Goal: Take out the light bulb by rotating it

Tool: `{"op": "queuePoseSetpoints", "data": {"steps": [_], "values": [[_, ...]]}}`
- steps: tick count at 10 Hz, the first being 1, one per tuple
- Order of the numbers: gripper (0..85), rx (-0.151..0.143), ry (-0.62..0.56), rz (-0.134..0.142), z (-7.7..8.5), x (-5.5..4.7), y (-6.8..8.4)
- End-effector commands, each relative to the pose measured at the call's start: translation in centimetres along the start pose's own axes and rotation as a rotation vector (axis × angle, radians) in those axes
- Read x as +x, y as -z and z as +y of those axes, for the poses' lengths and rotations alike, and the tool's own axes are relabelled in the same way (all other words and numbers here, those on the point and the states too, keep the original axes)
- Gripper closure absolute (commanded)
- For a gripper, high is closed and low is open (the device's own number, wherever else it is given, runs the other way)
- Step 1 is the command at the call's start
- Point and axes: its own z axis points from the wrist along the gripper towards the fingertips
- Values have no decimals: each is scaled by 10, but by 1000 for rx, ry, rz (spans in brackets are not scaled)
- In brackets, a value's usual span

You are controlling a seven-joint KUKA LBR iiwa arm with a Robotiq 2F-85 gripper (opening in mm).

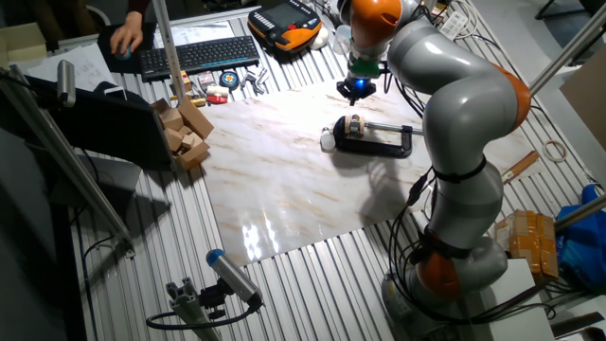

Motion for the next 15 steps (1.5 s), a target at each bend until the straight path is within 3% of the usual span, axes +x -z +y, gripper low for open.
{"op": "queuePoseSetpoints", "data": {"steps": [1,15], "values": [[850,1,3,0,0,-1,0],[850,-7,2,1,3,-8,0]]}}
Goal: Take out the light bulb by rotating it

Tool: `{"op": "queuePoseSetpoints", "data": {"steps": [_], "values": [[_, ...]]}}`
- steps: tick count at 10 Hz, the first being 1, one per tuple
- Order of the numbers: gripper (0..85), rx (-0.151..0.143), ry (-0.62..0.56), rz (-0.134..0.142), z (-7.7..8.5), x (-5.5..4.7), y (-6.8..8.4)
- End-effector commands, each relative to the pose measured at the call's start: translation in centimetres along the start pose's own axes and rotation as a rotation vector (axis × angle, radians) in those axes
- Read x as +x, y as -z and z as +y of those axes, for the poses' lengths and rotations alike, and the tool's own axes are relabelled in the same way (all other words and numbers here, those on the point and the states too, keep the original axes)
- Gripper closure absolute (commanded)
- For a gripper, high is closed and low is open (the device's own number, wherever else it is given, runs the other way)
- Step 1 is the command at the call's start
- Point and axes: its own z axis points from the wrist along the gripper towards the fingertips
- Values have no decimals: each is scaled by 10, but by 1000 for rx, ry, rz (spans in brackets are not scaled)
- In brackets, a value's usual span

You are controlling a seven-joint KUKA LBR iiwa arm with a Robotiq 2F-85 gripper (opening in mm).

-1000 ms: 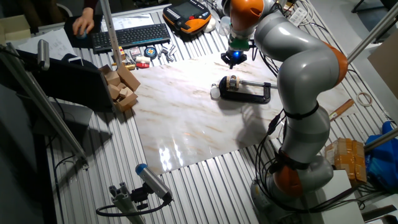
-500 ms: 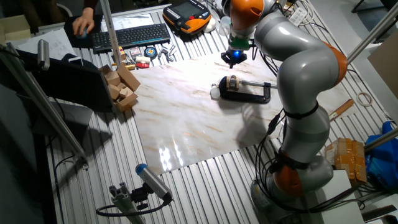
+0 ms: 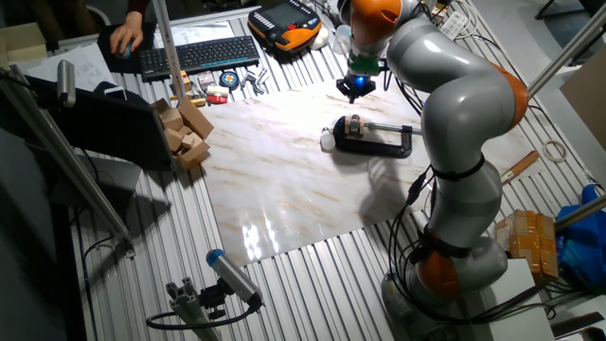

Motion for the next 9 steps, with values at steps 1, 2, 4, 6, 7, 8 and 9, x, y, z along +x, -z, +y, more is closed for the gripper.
{"op": "queuePoseSetpoints", "data": {"steps": [1,2,4,6,7,8,9], "values": [[850,-8,-4,7,1,0,0],[850,-18,-8,15,1,1,-1],[850,-28,-7,22,3,3,-3],[850,-28,-6,26,3,5,-3],[850,-23,-4,22,4,6,-3],[850,-19,-6,16,4,8,-4],[850,-16,-6,11,4,11,-5]]}}
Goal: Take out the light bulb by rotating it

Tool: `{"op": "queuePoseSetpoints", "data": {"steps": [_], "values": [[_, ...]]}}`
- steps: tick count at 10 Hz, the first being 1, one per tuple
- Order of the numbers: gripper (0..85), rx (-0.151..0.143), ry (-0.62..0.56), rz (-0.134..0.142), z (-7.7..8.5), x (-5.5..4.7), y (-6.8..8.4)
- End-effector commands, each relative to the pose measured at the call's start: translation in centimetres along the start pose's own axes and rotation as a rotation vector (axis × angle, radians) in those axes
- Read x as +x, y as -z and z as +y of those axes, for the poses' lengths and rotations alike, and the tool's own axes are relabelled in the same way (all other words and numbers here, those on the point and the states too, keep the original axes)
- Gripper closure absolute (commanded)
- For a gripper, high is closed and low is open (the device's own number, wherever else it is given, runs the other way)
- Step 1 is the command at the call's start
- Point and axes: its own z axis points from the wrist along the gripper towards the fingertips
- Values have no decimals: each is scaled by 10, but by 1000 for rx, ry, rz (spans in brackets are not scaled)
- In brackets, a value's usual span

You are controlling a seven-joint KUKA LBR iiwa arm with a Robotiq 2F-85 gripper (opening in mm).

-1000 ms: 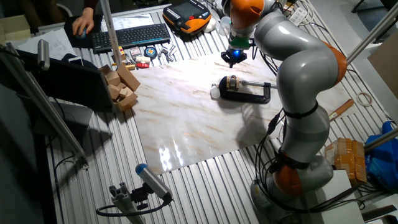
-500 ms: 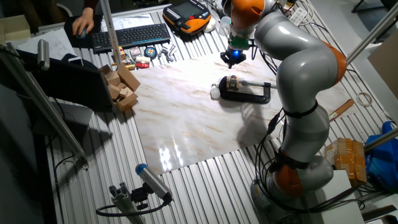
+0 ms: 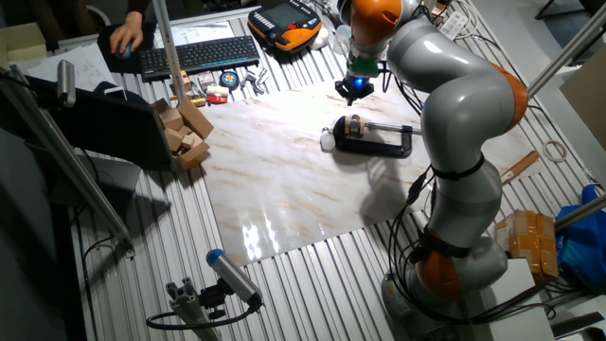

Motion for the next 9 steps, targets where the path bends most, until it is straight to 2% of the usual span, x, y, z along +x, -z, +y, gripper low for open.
{"op": "queuePoseSetpoints", "data": {"steps": [1,4,9], "values": [[850,-1,0,-3,-1,3,0],[850,2,9,-8,-5,9,2],[850,-2,4,-18,-2,18,-5]]}}
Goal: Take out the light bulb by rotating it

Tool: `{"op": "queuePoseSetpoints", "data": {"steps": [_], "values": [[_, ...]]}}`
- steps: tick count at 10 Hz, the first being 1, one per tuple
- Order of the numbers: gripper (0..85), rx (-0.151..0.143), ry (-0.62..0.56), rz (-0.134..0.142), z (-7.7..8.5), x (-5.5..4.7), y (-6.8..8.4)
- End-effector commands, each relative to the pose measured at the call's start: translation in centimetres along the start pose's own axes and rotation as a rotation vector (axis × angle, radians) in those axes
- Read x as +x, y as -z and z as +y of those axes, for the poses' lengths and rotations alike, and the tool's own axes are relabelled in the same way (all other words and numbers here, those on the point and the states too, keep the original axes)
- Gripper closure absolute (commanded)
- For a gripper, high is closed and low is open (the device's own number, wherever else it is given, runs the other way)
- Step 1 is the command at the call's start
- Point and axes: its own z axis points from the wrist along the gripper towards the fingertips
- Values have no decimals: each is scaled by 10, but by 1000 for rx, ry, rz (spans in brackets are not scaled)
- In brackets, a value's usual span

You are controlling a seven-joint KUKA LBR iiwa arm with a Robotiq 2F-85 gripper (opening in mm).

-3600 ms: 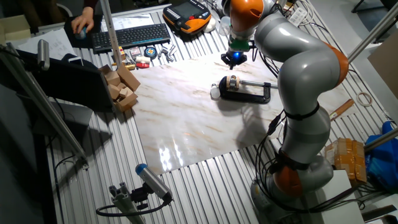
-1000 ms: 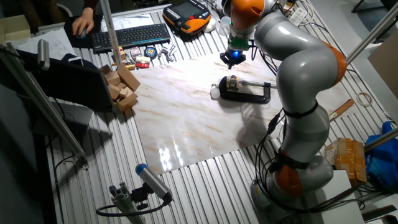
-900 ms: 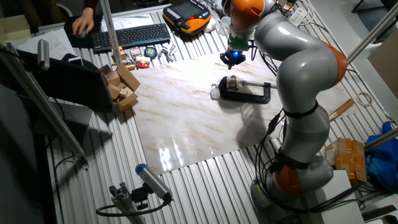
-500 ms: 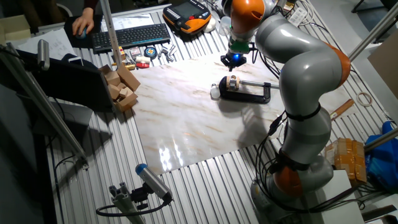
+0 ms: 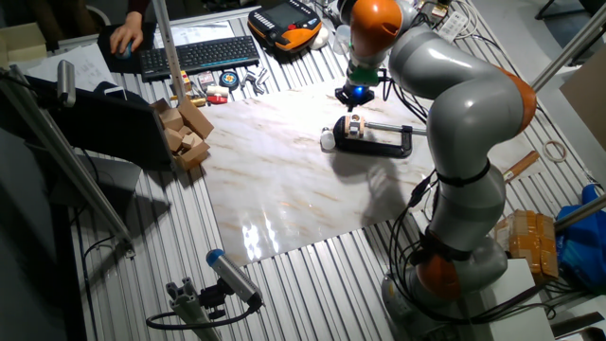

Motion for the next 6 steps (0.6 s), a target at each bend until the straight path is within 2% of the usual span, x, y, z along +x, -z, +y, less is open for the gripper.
{"op": "queuePoseSetpoints", "data": {"steps": [1,2,3,4,5,6], "values": [[850,0,-4,-5,0,0,0],[850,1,-10,-25,0,0,0],[850,6,-7,-34,0,0,0],[850,3,2,-33,0,0,0],[850,-16,10,-27,0,0,0],[850,-13,37,-26,0,0,0]]}}
